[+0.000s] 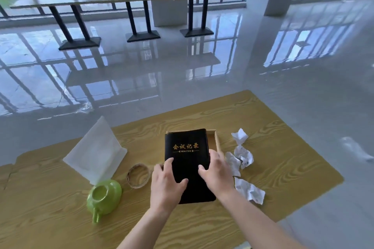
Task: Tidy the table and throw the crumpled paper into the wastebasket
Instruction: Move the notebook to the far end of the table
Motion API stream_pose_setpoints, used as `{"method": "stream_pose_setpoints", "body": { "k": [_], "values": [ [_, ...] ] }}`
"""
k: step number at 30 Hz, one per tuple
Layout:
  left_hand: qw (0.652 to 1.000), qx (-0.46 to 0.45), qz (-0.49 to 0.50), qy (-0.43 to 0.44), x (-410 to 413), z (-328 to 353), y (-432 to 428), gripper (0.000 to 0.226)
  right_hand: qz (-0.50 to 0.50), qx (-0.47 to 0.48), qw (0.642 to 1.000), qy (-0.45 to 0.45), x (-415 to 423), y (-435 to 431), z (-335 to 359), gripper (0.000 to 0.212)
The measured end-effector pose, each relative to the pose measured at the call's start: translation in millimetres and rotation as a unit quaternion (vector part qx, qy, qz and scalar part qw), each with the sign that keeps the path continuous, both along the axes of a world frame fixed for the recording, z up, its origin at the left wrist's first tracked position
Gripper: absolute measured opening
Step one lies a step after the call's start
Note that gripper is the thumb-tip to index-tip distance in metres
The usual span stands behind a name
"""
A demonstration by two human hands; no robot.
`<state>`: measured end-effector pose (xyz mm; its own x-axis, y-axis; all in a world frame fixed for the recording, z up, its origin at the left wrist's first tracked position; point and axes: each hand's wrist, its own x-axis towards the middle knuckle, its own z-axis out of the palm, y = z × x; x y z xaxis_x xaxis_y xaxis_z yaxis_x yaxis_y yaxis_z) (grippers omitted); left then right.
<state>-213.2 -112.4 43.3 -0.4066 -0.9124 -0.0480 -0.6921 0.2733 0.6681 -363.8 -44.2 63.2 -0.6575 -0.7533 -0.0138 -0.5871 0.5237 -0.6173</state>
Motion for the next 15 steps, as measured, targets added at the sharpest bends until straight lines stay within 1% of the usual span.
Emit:
{"method": "stream_pose_setpoints", "body": {
  "k": [4, 8, 12, 15],
  "values": [
    [0.999, 0.003, -0.052, 0.006, -12, 4, -11, 0.080, -0.051, 0.004, 0.999, 0.017, -4, 5, 4, 0.049],
    [0.996, -0.006, -0.090, 0.001, -38, 12, -12, 0.079, -0.094, 0.007, 0.996, 0.011, -23, 13, 7, 0.048],
    [0.993, -0.012, -0.118, -0.001, -71, 17, -11, 0.079, -0.123, -0.004, 0.992, 0.017, -51, 20, 10, 0.034],
    [0.990, -0.011, -0.139, -0.006, -101, 20, -11, 0.079, -0.141, -0.012, 0.990, 0.012, -78, 25, 9, 0.030]
  ]
}}
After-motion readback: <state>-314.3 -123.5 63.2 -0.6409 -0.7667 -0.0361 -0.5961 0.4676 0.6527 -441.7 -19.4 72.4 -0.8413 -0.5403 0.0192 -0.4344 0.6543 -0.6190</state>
